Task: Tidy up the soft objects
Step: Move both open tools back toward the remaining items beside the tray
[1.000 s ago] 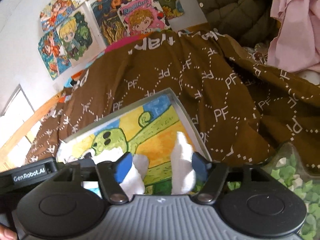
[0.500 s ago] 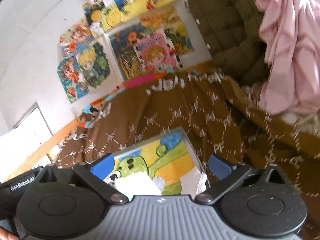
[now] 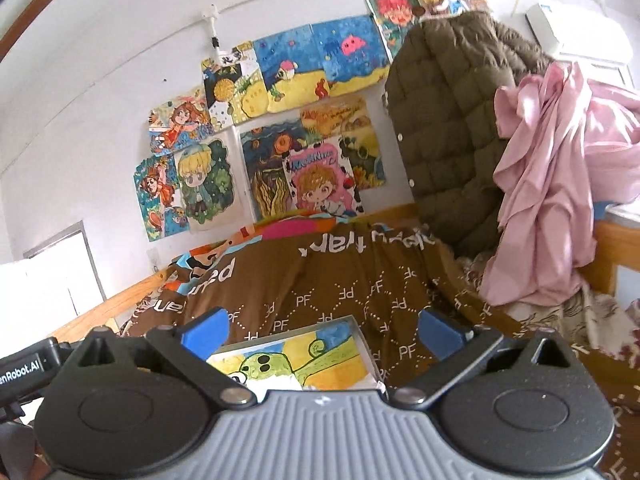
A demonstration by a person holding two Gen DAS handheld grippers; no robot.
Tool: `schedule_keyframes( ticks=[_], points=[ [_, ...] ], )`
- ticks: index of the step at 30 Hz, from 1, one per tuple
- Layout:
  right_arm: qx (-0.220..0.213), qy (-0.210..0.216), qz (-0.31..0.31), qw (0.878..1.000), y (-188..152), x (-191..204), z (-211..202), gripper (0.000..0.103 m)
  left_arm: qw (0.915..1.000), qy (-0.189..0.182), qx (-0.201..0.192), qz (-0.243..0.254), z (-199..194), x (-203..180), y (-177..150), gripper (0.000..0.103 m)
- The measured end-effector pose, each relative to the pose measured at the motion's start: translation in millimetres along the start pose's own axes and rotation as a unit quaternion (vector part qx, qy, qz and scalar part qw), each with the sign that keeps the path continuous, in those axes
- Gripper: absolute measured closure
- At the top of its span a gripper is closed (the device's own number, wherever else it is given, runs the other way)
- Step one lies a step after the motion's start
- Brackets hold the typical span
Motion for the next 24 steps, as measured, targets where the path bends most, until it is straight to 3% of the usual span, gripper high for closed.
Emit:
schedule_keyframes(
  ticks=[6,16,24],
  points=[
    [-0.009,-0.007,-0.035,0.999,-11,11,-30,0.000,0.9991,0.024,-0.032,0.011,-40,2,-15,0.001],
    [-0.012,-0.034,-0.060,0.998,-36,14,-74,0.000,0.9969,0.049,-0.041,0.045,-75,11,-38,0.001],
    [0.063,-0.051,-0.012,0.997,-71,-4,-89,0.000,0.9932,0.068,-0.031,0.090,-93,19,-69,0.001]
  ],
)
Point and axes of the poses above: each gripper's, at about its wrist camera, not at the fingertips, and z roughly the way its jaws point, x to its left, y to its top, the point moved 9 cm from there along z, roughly the way its jaws point, and after that the axes turned 1 degree about z, right-handed, at the moved point
